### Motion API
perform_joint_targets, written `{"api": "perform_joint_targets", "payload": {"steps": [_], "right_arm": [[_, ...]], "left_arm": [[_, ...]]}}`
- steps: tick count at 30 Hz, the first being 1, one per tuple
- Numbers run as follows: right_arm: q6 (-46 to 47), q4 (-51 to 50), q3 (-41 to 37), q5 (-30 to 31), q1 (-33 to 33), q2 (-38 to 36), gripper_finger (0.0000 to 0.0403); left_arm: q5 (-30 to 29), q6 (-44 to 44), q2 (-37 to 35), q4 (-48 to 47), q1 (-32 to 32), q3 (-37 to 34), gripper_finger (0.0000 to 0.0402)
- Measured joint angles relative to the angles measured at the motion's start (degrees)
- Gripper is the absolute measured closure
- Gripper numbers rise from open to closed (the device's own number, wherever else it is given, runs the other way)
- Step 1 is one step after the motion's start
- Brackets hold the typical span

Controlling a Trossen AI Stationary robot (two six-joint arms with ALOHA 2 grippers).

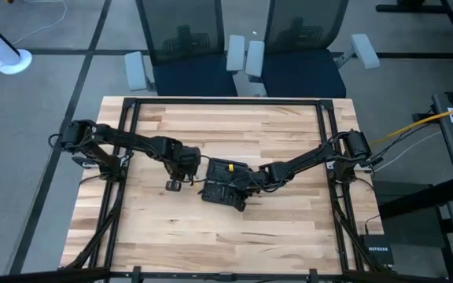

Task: Prefit tool cases
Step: Remove the blue socket bit from the black prefit tool case, then remove the white socket bit from the black prefit tool case

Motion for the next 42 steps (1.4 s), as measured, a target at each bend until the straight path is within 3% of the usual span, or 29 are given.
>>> {"api": "perform_joint_targets", "payload": {"steps": [6,10,20,32,42], "right_arm": [[0.0,0.0,0.0,0.0,0.0,0.0,0.0403],[0.0,0.0,0.0,0.0,0.0,0.0,0.0403],[-0.8,0.4,0.0,-0.4,0.0,0.0,0.0403],[-0.9,0.3,0.0,-0.8,-0.1,0.0,0.0403],[-0.8,0.4,0.0,-0.8,-0.1,0.0,0.0403]], "left_arm": [[3.8,-3.0,0.0,6.0,-1.6,1.0,0.0261],[6.0,-3.1,0.1,13.8,-5.1,1.1,0.0250],[5.0,-6.6,5.3,24.8,-8.1,1.1,0.0275],[8.0,-2.3,6.7,27.0,-9.7,1.2,0.0298],[6.5,-5.0,8.8,27.8,-9.6,3.2,0.0312]]}}
